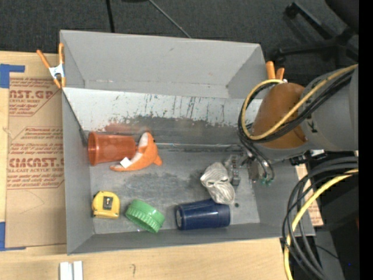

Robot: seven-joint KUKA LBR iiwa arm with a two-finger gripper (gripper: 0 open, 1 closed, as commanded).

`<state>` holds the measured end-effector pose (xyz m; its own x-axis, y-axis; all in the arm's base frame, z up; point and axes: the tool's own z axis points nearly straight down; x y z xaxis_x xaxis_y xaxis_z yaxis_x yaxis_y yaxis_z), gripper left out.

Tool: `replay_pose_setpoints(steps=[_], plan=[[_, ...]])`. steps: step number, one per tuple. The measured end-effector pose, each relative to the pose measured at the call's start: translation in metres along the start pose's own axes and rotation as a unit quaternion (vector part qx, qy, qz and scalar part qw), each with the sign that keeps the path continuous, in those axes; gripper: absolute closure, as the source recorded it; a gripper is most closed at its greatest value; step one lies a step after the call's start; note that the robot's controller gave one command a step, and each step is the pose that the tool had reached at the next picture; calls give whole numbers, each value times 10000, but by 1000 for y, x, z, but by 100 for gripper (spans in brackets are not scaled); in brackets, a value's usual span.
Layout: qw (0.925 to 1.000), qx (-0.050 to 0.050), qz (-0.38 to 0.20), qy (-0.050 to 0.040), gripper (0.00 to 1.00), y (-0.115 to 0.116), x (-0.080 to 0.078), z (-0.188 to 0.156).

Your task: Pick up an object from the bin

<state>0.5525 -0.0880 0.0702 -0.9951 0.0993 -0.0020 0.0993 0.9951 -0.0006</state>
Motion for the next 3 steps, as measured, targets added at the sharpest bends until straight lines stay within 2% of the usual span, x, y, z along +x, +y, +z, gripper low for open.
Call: replay_pose_setpoints(steps=[1,2,3], plan=[[10000,0,-78,18,100,4,10,-33],[9999,-3,-156,0,0,17,4,-48],[9999,-1,-156,0,0,17,3,-48]])
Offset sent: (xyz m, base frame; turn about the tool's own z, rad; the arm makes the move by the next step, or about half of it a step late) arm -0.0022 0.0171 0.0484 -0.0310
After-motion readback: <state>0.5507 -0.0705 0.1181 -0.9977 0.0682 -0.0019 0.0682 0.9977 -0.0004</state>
